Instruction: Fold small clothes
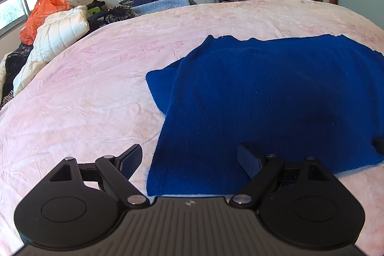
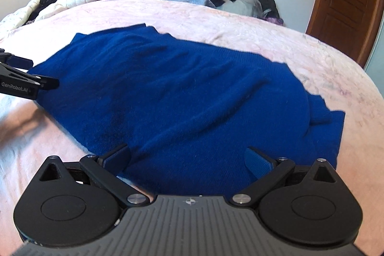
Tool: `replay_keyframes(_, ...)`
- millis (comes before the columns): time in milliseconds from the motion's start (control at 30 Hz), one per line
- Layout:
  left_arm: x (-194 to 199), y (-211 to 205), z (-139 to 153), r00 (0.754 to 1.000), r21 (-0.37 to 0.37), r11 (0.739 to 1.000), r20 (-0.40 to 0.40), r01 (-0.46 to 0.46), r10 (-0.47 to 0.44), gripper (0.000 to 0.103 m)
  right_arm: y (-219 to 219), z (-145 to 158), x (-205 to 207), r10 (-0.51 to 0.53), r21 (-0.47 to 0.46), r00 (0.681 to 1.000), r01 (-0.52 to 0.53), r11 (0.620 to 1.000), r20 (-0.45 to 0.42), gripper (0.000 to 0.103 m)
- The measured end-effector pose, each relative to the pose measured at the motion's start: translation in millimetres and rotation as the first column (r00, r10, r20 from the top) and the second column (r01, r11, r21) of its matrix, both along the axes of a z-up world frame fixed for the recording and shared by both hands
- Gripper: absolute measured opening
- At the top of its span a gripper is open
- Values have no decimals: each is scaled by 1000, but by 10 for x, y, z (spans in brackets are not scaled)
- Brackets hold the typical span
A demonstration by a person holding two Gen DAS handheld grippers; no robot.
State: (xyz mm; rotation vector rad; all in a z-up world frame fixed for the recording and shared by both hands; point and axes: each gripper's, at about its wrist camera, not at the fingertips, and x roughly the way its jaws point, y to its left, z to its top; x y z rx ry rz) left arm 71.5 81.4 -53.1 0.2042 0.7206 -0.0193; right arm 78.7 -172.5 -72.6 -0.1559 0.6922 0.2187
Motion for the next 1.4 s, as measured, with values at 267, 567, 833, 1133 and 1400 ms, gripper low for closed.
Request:
replay_keyframes(267,-2,22,-13,1000,-8,1000,-1,4,-4,87,-44,-39,-5,9,27,1000,-9,1000,11,103)
replay_keyframes(567,-10,84,15,1000,-50,999,-12,0,-1,87,-49,-52,-40,5,37,1000,-6,999,30,103)
replay_keyframes(833,129,374,252,1000,-153,988,7,-26,27,87,-58,-43,-43,8,41,999,-10,999,31,103)
replay_keyframes(1133,413,834,168,991,-384,917,-122,-104,61,86,-4,320,-182,54,82,983,-69,994,173,100)
replay_keyframes(1400,409,817,55,989,-423,905,-149,-46,-19,28,-559,218,-97,-141,175,990,135,975,23,99)
